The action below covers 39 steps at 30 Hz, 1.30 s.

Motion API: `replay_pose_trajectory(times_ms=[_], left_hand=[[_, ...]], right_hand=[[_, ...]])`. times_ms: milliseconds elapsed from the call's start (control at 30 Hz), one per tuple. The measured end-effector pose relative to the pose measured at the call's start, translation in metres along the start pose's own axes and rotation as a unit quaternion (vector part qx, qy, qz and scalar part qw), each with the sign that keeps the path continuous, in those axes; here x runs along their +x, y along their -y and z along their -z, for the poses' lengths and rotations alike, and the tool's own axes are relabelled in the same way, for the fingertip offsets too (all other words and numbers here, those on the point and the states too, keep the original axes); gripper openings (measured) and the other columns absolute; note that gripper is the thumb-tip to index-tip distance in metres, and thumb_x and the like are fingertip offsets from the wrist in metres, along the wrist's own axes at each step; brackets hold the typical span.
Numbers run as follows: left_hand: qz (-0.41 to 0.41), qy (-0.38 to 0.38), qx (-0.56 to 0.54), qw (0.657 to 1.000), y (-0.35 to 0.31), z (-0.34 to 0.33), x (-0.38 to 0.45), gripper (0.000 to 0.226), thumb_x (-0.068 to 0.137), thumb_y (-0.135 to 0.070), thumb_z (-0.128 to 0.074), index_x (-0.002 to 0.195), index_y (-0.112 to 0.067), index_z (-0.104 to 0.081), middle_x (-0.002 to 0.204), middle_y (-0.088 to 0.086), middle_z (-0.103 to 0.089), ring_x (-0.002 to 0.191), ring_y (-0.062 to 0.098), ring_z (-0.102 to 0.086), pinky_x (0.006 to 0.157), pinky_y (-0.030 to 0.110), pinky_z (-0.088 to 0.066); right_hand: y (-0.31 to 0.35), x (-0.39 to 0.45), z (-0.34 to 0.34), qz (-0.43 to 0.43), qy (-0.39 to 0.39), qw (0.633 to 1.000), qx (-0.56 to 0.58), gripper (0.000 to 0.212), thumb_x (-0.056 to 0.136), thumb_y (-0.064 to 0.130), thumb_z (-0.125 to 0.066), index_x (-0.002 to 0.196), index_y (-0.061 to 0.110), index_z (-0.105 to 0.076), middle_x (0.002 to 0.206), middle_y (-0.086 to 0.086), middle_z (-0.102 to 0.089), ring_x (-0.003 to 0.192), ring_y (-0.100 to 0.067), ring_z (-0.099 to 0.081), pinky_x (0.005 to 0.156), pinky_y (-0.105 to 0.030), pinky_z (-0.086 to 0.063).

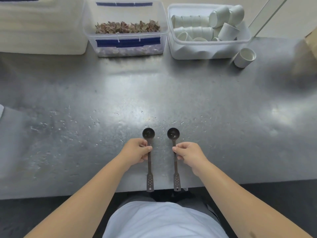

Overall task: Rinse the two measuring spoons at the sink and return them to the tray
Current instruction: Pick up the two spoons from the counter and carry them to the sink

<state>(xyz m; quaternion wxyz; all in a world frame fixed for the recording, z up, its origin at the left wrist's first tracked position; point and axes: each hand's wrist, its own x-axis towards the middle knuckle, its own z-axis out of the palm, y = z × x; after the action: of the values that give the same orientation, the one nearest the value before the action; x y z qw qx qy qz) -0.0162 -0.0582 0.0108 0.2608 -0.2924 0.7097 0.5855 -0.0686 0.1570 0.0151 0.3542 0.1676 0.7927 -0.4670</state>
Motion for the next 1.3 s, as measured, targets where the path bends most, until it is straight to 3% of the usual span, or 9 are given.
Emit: replay_pose_trajectory(times_ms=[167,300,500,633,700,833,967,1167,1300], left_hand=[[-0.012,-0.023,-0.078,0.997,0.009,0.014,-0.043,0.005,0.089,-0.016,-0.067,0.089,-0.013,-0.071,0.061,-0.002,-0.063,0.050,0.009,-0.058,0.046,0.022,-0.043],[-0.014,-0.102,-0.120,0.987,0.022,0.016,-0.083,0.006,0.087,-0.021,-0.069,0.086,-0.018,-0.074,0.060,-0.005,-0.065,0.043,0.002,-0.054,0.043,0.017,-0.040],[0.006,-0.252,-0.190,0.949,0.052,-0.002,-0.159,0.007,0.086,-0.028,-0.070,0.081,-0.026,-0.074,0.071,-0.006,-0.073,0.057,0.004,-0.065,0.047,0.013,-0.042],[0.019,-0.340,-0.242,0.909,0.078,-0.023,-0.216,0.011,0.085,-0.026,-0.070,0.075,-0.025,-0.072,0.070,-0.005,-0.074,0.059,0.007,-0.068,0.044,0.010,-0.041],[0.029,-0.392,-0.281,0.875,0.099,-0.038,-0.251,0.011,0.085,-0.025,-0.070,0.074,-0.023,-0.071,0.070,-0.004,-0.073,0.057,0.009,-0.066,0.043,0.010,-0.040],[0.048,-0.476,-0.344,0.808,0.140,-0.069,-0.319,0.014,0.083,-0.024,-0.070,0.069,-0.024,-0.071,0.066,-0.003,-0.071,0.055,0.009,-0.063,0.046,0.020,-0.038],[0.054,-0.534,-0.400,0.743,0.177,-0.103,-0.381,0.013,0.082,-0.024,-0.071,0.069,-0.022,-0.069,0.065,-0.005,-0.069,0.052,0.008,-0.062,0.046,0.022,-0.034],[0.054,-0.605,-0.463,0.645,0.245,-0.143,-0.466,0.014,0.085,-0.018,-0.069,0.072,-0.017,-0.064,0.062,-0.005,-0.066,0.048,0.007,-0.060,0.043,0.021,-0.028],[0.051,-0.642,-0.498,0.581,0.305,-0.167,-0.530,0.015,0.085,-0.017,-0.068,0.071,-0.019,-0.065,0.061,-0.007,-0.068,0.048,0.007,-0.060,0.042,0.019,-0.027]], right_hand=[[0.017,-0.022,-0.011,0.032,0.052,0.998,0.031,0.011,0.088,0.018,-0.071,0.082,0.010,-0.076,0.063,0.009,-0.070,0.051,0.003,-0.062,0.047,-0.009,-0.044],[0.037,-0.042,-0.025,0.069,0.131,0.989,0.004,0.011,0.089,0.014,-0.070,0.085,0.006,-0.076,0.068,0.004,-0.075,0.055,0.002,-0.066,0.048,-0.007,-0.046],[0.058,-0.079,-0.058,0.141,0.282,0.946,-0.080,0.010,0.088,0.015,-0.072,0.085,0.007,-0.078,0.073,-0.004,-0.074,0.062,-0.006,-0.066,0.058,-0.016,-0.050],[0.049,-0.108,-0.083,0.175,0.346,0.910,-0.150,0.013,0.087,0.019,-0.073,0.076,0.021,-0.080,0.063,0.004,-0.071,0.057,-0.004,-0.064,0.059,-0.022,-0.050],[0.037,-0.131,-0.099,0.182,0.399,0.878,-0.191,0.016,0.087,0.020,-0.072,0.074,0.022,-0.079,0.057,0.005,-0.067,0.054,-0.006,-0.062,0.057,-0.024,-0.049],[0.007,-0.182,-0.129,0.189,0.480,0.815,-0.264,0.014,0.087,0.023,-0.072,0.076,0.019,-0.079,0.058,0.004,-0.066,0.064,-0.014,-0.063,0.069,-0.033,-0.053],[-0.027,-0.242,-0.159,0.222,0.545,0.746,-0.312,0.017,0.089,0.023,-0.071,0.074,0.018,-0.078,0.058,0.005,-0.064,0.065,-0.013,-0.062,0.070,-0.032,-0.052],[-0.085,-0.332,-0.219,0.224,0.625,0.657,-0.357,0.021,0.089,0.015,-0.070,0.069,0.012,-0.075,0.058,0.000,-0.057,0.052,-0.007,-0.050,0.048,-0.019,-0.040],[-0.140,-0.401,-0.267,0.216,0.665,0.609,-0.375,0.016,0.088,0.009,-0.070,0.073,0.007,-0.074,0.061,-0.004,-0.054,0.053,-0.010,-0.045,0.049,-0.021,-0.037]])
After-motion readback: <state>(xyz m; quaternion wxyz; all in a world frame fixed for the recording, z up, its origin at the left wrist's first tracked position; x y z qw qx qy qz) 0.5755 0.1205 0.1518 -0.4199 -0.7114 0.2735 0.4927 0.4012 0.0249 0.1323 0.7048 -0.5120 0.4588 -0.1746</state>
